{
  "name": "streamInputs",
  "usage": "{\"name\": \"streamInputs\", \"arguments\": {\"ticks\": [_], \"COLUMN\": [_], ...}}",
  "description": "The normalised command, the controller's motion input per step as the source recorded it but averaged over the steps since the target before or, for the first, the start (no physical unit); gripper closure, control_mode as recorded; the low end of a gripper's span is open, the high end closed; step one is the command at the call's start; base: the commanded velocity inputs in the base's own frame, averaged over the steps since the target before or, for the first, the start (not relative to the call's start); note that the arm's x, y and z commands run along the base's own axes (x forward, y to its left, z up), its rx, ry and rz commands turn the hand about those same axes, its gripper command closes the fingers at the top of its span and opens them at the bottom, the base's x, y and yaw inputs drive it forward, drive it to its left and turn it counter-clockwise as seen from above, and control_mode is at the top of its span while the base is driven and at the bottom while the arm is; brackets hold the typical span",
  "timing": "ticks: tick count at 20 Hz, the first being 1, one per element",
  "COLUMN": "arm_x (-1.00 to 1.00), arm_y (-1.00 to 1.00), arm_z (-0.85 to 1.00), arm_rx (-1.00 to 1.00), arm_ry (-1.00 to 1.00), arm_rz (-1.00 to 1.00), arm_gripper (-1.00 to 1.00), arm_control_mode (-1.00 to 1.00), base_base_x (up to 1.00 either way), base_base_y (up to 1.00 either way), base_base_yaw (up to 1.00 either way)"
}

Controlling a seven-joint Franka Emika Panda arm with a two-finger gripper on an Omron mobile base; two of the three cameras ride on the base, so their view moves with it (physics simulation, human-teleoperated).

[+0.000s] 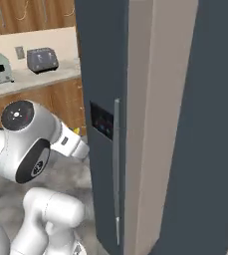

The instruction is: Take the lemon wedge from the fridge and place it on the plate with fish on the dining counter.

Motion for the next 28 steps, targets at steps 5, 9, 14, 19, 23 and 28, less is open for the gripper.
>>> {"name": "streamInputs", "arguments": {"ticks": [5, 9, 14, 19, 23, 28], "arm_x": [0.0, 0.0, 0.0, 0.0, 0.0, 0.0], "arm_y": [0.0, 0.0, 0.0, 0.0, 0.0, 0.0], "arm_z": [0.0, 0.0, 0.0, 0.0, 0.0, 0.0], "arm_rx": [0.0, 0.0, 0.0, 0.0, 0.0, 0.0], "arm_ry": [0.0, 0.0, 0.0, 0.0, 0.0, 0.0], "arm_rz": [0.0, 0.0, 0.0, 0.0, 0.0, 0.0], "arm_gripper": [1.0, 1.0, 1.0, 1.0, 1.0, 1.0], "arm_control_mode": [1.0, 1.0, 1.0, 1.0, 1.0, 1.0], "base_base_x": [0.0, 0.0, 0.0, 0.0, 0.0, 0.0], "base_base_y": [0.13, 0.13, 0.12, 0.12, 0.12, 0.11], "base_base_yaw": [0.95, 0.96, 0.96, 0.97, 0.97, 0.97]}}
